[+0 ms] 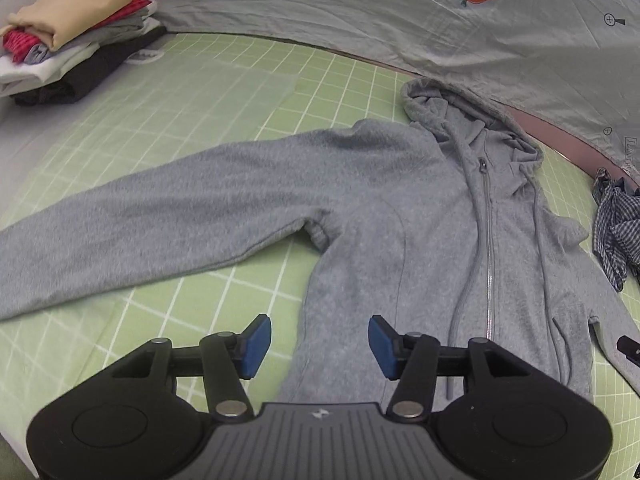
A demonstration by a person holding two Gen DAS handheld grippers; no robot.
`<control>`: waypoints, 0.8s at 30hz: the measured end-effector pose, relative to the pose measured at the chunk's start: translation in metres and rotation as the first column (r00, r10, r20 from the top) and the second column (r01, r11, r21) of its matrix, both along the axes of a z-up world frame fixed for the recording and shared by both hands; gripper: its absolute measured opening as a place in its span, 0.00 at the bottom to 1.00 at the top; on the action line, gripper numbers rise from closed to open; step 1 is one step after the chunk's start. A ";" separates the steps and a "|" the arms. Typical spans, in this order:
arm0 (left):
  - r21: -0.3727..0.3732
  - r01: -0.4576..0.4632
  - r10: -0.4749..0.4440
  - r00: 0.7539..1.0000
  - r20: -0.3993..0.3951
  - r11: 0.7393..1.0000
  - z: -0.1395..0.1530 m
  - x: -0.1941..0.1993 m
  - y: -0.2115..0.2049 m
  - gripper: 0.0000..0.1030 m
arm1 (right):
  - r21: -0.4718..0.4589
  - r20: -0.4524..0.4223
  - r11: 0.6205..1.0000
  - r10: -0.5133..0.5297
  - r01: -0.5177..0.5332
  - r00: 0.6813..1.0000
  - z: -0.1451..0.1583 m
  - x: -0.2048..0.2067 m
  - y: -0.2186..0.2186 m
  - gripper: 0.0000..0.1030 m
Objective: Fold clothes
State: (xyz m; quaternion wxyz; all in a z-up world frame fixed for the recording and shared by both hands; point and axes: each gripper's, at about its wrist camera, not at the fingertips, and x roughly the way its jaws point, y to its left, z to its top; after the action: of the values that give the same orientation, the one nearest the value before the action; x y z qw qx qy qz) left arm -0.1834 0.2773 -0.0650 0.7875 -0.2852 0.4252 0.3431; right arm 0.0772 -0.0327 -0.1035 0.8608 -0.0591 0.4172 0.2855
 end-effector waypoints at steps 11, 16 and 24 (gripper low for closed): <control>0.060 0.107 -0.108 0.994 0.006 0.992 0.002 0.138 0.086 0.59 | 0.031 0.006 0.999 0.004 -0.005 1.000 -0.012 0.095 0.122 0.31; 0.049 0.155 -0.156 0.988 0.005 0.987 -0.017 0.187 0.118 0.59 | 0.039 -0.033 0.998 0.055 -0.054 0.998 -0.031 0.122 0.168 0.34; -0.042 0.270 -0.266 0.960 0.084 0.962 -0.047 0.245 0.143 0.60 | 0.031 -0.067 0.988 0.153 -0.152 0.986 -0.055 0.138 0.204 0.39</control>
State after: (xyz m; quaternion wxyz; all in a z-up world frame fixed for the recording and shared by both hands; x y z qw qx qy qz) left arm 0.0611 0.4203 -0.1121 0.8348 -0.2592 0.4378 0.2106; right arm 0.2153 0.1718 -0.1583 0.8222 -0.0698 0.4373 0.3577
